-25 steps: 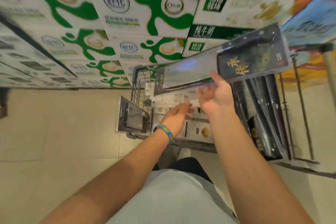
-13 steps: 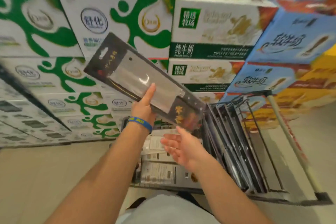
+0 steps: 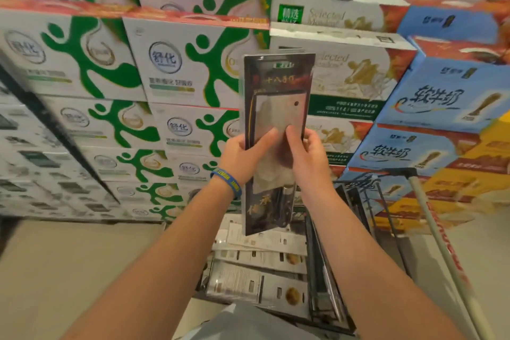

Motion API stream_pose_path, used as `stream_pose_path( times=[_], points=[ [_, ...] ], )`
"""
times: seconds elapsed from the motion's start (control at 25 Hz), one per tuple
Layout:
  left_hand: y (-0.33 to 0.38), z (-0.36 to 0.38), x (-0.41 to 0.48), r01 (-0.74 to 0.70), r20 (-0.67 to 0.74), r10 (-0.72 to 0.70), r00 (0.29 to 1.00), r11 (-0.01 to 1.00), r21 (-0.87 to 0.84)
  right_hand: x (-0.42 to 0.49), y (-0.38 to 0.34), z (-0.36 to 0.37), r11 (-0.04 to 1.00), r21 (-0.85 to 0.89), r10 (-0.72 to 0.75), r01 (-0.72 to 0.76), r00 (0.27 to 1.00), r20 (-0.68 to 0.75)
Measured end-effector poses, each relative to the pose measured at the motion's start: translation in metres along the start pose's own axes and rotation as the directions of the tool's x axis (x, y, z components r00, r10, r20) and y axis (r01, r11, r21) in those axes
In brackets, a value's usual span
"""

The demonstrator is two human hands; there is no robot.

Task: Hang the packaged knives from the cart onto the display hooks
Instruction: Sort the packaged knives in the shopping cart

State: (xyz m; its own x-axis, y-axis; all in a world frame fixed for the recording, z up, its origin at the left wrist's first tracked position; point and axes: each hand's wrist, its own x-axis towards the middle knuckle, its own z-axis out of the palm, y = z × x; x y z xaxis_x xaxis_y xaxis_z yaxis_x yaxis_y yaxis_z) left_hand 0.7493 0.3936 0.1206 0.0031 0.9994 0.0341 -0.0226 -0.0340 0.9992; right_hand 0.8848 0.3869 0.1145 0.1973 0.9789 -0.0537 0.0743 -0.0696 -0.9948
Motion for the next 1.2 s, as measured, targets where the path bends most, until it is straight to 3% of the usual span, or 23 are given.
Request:
stream_pose_path(
  times=[0.16,0.28,0.36,0.44,0.48,0.56,0.64,0.72,0.8,0.84,0.92,1.0,1.08,1.12,1.2],
  points=[
    [0.002,-0.029,-0.003,-0.002,0.041,-0.001,0.999,0.997,0.08,0.002,0.016,0.024,0.998,-0.051,0.047,-0.04,0.988,0.144],
    [-0.022,-0.063,-0.021,0.204,0.117,-0.209,0.971,0.977,0.057,-0.004,0.045,0.066,0.972,-0.145,0.221,-0.187,0.936,0.273],
    [-0.042,-0.07,-0.044,0.352,0.177,-0.362,0.915,0.932,0.086,-0.018,0.065,0.09,0.887,-0.108,0.458,-0.45,0.82,0.344],
    [-0.063,-0.076,-0.063,0.483,0.141,-0.501,0.854,0.864,0.146,-0.034,0.088,0.107,0.804,-0.066,0.558,-0.591,0.709,0.431],
    [-0.073,-0.082,-0.073,0.575,0.121,-0.58,0.805,0.814,0.081,-0.041,0.101,0.113,0.773,-0.057,0.588,-0.632,0.68,0.438],
    [-0.096,-0.103,-0.083,0.689,0.13,-0.677,0.724,0.705,-0.165,-0.056,0.128,0.126,0.752,-0.11,0.631,-0.65,0.662,0.404],
    [-0.119,-0.124,-0.089,0.731,0.142,-0.726,0.673,0.625,-0.274,-0.076,0.151,0.139,0.758,-0.232,0.642,-0.609,0.638,0.424],
    [-0.135,-0.131,-0.091,0.762,0.059,-0.769,0.636,0.614,-0.206,-0.095,0.171,0.154,0.745,-0.282,0.659,-0.604,0.604,0.447],
    [-0.149,-0.129,-0.09,0.792,-0.1,-0.787,0.608,0.611,0.004,-0.1,0.19,0.17,0.744,-0.217,0.654,-0.632,0.622,0.43],
    [-0.154,-0.128,-0.089,0.779,-0.189,-0.757,0.626,0.599,0.185,-0.099,0.196,0.179,0.701,-0.158,0.693,-0.696,0.61,0.385],
    [-0.166,-0.138,-0.086,0.677,-0.323,-0.63,0.706,0.468,0.568,-0.099,0.213,0.194,0.569,-0.06,0.789,-0.82,0.525,0.318],
    [-0.178,-0.156,-0.08,0.529,-0.343,-0.494,0.799,0.306,0.791,-0.099,0.232,0.21,0.616,-0.179,0.767,-0.767,0.531,0.36],
    [-0.188,-0.164,-0.081,0.369,-0.274,-0.412,0.869,0.171,0.914,-0.11,0.255,0.223,0.633,-0.176,0.734,-0.754,0.512,0.447],
    [-0.196,-0.162,-0.082,0.257,-0.205,-0.358,0.911,0.105,0.961,-0.112,0.259,0.226,0.579,-0.081,0.74,-0.812,0.481,0.47],
    [-0.216,-0.147,-0.082,0.015,-0.01,-0.315,0.949,0.013,1.0,-0.121,0.274,0.221,0.64,-0.053,0.693,-0.767,0.545,0.471]
  ],
)
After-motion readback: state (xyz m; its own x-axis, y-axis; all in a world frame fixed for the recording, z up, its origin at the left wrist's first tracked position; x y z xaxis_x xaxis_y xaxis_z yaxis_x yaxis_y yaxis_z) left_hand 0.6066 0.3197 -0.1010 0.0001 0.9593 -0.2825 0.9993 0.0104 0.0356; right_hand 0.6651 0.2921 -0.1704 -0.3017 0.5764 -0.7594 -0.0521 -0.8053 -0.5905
